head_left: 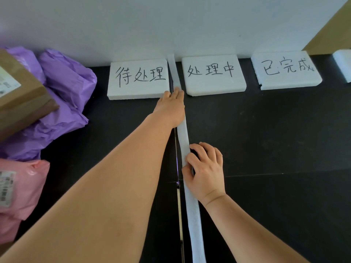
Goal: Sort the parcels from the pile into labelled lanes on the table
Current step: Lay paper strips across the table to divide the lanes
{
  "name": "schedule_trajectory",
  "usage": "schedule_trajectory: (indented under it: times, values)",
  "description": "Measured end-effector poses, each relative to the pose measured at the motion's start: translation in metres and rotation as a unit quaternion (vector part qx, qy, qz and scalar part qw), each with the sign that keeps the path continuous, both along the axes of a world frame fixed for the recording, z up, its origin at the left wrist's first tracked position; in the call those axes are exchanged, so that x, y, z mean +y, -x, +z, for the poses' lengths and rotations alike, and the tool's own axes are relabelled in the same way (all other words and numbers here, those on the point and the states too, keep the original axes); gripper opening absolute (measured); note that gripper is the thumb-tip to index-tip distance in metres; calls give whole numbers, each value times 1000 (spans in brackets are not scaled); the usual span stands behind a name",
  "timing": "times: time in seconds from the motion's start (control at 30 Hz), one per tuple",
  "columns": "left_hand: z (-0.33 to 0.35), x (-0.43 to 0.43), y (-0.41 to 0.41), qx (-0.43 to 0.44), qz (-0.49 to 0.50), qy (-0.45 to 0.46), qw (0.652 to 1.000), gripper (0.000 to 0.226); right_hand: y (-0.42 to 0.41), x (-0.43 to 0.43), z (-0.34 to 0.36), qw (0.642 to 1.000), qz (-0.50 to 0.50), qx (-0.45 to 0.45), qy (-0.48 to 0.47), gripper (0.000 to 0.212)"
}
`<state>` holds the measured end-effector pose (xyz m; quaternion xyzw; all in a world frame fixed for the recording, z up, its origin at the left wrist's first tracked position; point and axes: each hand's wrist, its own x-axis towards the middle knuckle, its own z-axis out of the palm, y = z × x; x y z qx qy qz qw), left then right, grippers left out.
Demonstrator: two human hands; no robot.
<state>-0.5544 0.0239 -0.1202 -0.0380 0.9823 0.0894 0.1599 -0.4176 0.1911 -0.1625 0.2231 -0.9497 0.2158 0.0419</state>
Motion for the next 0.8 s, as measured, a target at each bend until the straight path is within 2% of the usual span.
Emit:
schedule_trajectory:
  times: [0.1, 0.17, 0.3, 0.47, 0.67, 0.73, 0.8]
  values:
    - [1, -1, -17, 32, 47, -75, 996, 57, 0, 1, 0, 1000, 2, 2, 1, 25]
    - [0, -2, -36, 73, 85, -93, 989, 53, 0, 1, 1, 1000, 1, -2, -4, 21]
    - [-7, -8, -82, 107, 117, -82, 984, 47, -1, 0, 2, 1000, 2, -5, -17, 15]
    - [0, -10, -136, 112, 94, -49, 988, 41, -3, -2, 10, 999, 1, -19, -30, 15]
    - [15, 3, -200, 64, 77, -22, 995, 46, -20, 3, 40, 984, 3, -145, -105, 38]
    - [21, 7, -222, 55, 81, -37, 994, 46, -36, 6, 50, 974, -22, -179, -135, 48]
    - [28, 8, -243, 54, 96, -62, 992, 46, -55, 7, 61, 971, -67, -197, -119, 54]
